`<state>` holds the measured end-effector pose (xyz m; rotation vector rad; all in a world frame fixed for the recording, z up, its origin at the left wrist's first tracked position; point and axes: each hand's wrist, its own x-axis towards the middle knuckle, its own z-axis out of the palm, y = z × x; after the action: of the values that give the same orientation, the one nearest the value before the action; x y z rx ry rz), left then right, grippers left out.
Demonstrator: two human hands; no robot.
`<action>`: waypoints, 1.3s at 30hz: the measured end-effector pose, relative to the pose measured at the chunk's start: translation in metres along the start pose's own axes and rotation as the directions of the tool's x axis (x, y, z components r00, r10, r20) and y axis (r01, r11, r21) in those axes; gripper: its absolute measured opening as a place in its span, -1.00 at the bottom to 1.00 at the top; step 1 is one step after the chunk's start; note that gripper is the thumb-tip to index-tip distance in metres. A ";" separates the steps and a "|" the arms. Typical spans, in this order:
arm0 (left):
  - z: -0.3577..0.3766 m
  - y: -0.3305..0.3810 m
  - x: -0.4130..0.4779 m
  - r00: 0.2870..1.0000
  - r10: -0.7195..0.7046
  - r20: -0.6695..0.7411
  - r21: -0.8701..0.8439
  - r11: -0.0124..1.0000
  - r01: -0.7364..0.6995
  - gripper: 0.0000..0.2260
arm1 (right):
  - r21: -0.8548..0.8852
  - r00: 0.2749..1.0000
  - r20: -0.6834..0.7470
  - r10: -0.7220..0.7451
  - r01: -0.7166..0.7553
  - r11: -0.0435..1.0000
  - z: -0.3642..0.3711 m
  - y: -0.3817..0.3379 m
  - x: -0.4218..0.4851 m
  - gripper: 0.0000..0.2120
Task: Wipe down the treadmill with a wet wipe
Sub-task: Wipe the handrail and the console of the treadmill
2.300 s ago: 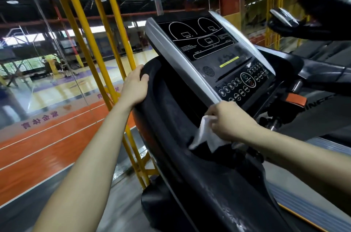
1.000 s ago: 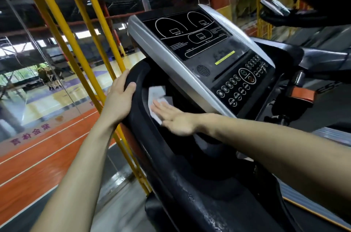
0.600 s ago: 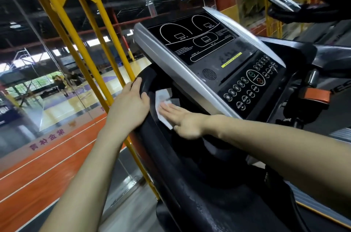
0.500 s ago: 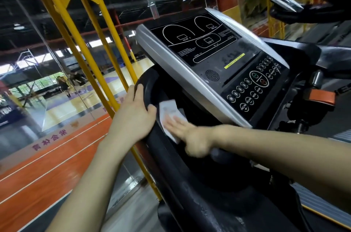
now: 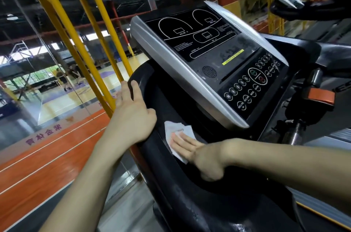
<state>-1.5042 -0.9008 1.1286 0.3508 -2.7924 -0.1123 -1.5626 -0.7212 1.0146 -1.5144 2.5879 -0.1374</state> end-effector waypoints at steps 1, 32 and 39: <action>0.000 0.001 0.000 1.000 0.001 -0.003 0.003 1.000 -0.001 -0.24 | -0.003 0.994 -0.113 -0.009 0.009 1.000 -0.009 0.005 0.010 -0.02; 0.001 -0.014 -0.010 0.963 0.025 -0.267 -0.291 0.951 -0.106 -0.52 | 0.901 0.901 -0.356 0.246 0.261 0.347 -0.053 -0.047 -0.020 -0.74; 0.002 -0.011 -0.006 0.972 0.043 -0.232 -0.160 0.984 -0.082 -0.49 | 0.868 0.869 -0.409 0.279 0.276 0.413 -0.042 -0.056 -0.014 -0.59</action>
<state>-1.4971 -0.9104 1.1237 0.2185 -2.5426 -0.2738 -1.5148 -0.7355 1.0652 -1.0373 2.0071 -1.8566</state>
